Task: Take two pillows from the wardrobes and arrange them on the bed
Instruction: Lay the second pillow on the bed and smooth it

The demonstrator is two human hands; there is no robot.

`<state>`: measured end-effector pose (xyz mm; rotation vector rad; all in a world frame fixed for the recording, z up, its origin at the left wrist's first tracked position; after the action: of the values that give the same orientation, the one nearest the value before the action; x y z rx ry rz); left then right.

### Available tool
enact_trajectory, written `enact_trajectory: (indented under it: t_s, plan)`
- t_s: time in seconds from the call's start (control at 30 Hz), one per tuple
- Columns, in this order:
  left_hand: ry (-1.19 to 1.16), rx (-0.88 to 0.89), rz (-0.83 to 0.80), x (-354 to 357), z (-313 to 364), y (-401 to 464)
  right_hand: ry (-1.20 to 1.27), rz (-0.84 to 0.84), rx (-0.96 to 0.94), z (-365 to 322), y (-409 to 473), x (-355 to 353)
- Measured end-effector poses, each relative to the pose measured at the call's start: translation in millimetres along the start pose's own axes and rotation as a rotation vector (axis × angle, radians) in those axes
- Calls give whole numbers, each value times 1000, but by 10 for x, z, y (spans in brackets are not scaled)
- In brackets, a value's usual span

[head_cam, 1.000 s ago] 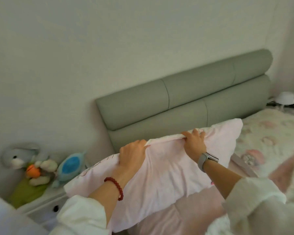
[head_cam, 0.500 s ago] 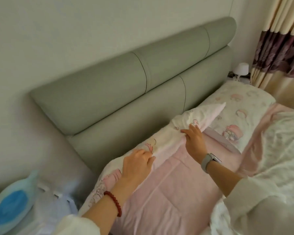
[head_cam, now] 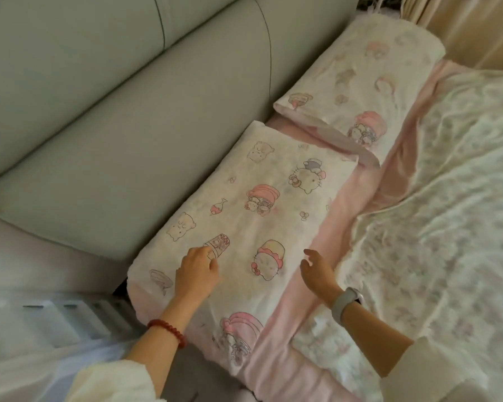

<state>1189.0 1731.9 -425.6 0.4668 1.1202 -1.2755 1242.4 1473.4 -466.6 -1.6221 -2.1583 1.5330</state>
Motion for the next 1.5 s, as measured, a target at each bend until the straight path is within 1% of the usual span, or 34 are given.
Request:
enact_trajectory:
  t_s: [0.1, 0.2, 0.3, 0.47, 0.53, 0.67, 0.73, 0.8, 0.87, 0.93, 1.0, 1.07, 1.13, 1.2, 1.23, 1.3, 1.33, 1.37, 1.4, 1.43, 1.5]
  plan:
    - [39, -33, -22, 26, -242, 278, 100, 4, 59, 68, 71, 168]
    - [78, -27, -28, 8, -389, 735, 153, 117, 27, -108, 186, 192]
    - [89, 16, -38, 13, -447, 1298, 169, 252, 51, -305, 388, 172]
    - [73, 159, -71, 100, -445, 2140, 220, 351, 182, -522, 837, 276]
    - [2, 165, -112, 194, -513, 2405, 256, 376, 244, -507, 987, 341]
    - [-312, 134, -318, 492, -581, 2687, 302, 451, 282, -362, 1127, 347]
    - [-336, 89, -333, 547, -592, 2707, 375, 442, 260, -306, 1174, 286]
    - [-287, 64, -296, 532, -542, 2698, 430, 427, 254, -303, 1183, 237]
    - [-270, 97, -201, 425, -387, 2674, 435, 452, 275, -339, 1146, 190]
    - [-302, 166, -100, 286, -178, 2605, 445, 521, 249, -424, 1049, 107]
    - [-352, 239, -30, 160, 2, 2514, 454, 611, 160, -520, 910, -13]
    - [-392, 288, 11, 58, 158, 2467, 409, 709, 95, -569, 767, -170]
    - [-406, 314, 35, 7, 317, 2504, 399, 784, 70, -555, 705, -350]
    - [-367, 301, 24, 56, 454, 2603, 385, 779, 90, -481, 784, -506]
    - [-328, 278, -21, 141, 504, 2670, 356, 738, 137, -416, 876, -558]
    - [-209, 234, -180, 398, 539, 2771, 273, 597, 266, -253, 1100, -561]
    - [-170, 228, -255, 508, 517, 2797, 238, 542, 296, -209, 1176, -530]
    - [-181, 229, -299, 567, 480, 2807, 231, 523, 293, -187, 1199, -497]
    - [-237, 230, -301, 565, 423, 2809, 258, 533, 268, -169, 1180, -461]
    - [-302, 218, -270, 517, 323, 2806, 309, 553, 236, -141, 1138, -411]
    - [-342, 145, -212, 415, 3, 2696, 435, 572, 201, -28, 961, -212]
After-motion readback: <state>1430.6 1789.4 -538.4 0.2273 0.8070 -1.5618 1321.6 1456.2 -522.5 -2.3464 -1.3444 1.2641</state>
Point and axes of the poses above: each hand's wrist, its own y-axis towards the middle knuckle, its own x-axis out of the palm, z = x × y, the point moved 9 cm from there along y, towards the middle knuckle, and after that the axes turned 7 degrees about x, right-handed, at the moved point
